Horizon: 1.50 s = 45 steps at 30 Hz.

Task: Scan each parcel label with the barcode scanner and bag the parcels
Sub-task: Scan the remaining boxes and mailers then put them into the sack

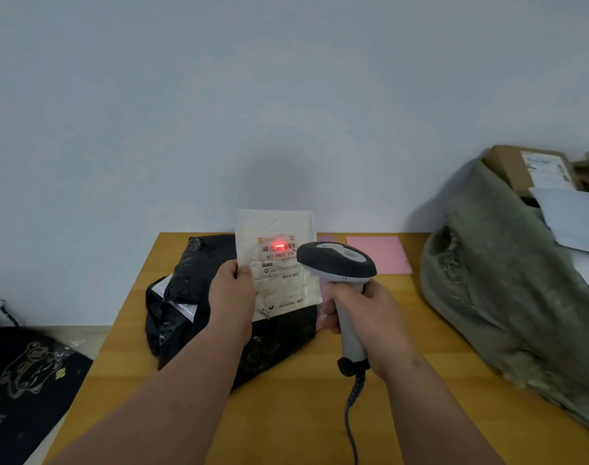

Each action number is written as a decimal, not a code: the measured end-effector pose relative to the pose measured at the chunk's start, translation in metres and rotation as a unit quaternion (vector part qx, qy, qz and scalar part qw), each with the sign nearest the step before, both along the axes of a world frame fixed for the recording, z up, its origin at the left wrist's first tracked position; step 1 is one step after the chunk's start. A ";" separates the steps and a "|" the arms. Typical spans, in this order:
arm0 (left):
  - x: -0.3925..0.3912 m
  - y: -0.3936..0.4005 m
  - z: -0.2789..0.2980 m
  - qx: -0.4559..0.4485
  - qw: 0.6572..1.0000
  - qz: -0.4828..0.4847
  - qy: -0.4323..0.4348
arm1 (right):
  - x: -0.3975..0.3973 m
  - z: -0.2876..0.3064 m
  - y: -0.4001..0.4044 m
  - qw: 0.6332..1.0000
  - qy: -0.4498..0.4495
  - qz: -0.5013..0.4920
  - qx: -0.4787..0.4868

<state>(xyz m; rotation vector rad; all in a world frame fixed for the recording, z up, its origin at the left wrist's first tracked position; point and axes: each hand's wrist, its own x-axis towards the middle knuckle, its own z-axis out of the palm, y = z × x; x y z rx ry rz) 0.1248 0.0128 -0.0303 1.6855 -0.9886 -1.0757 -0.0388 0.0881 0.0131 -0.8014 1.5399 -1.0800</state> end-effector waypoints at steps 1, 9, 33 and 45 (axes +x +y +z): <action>-0.005 0.004 0.002 0.001 1.000 0.001 -0.006 | -0.005 0.001 0.003 1.000 -0.005 0.000 -0.001; -0.039 0.029 0.011 0.001 1.000 0.025 -0.004 | -0.042 0.010 0.020 1.000 -0.016 0.016 -0.007; -0.072 0.040 0.019 -0.013 1.000 -0.023 -0.004 | -0.068 0.016 0.044 0.999 0.005 -0.017 -0.030; -0.065 0.025 0.026 -0.033 0.996 -0.078 0.013 | -0.052 0.013 0.044 0.995 0.007 -0.081 -0.058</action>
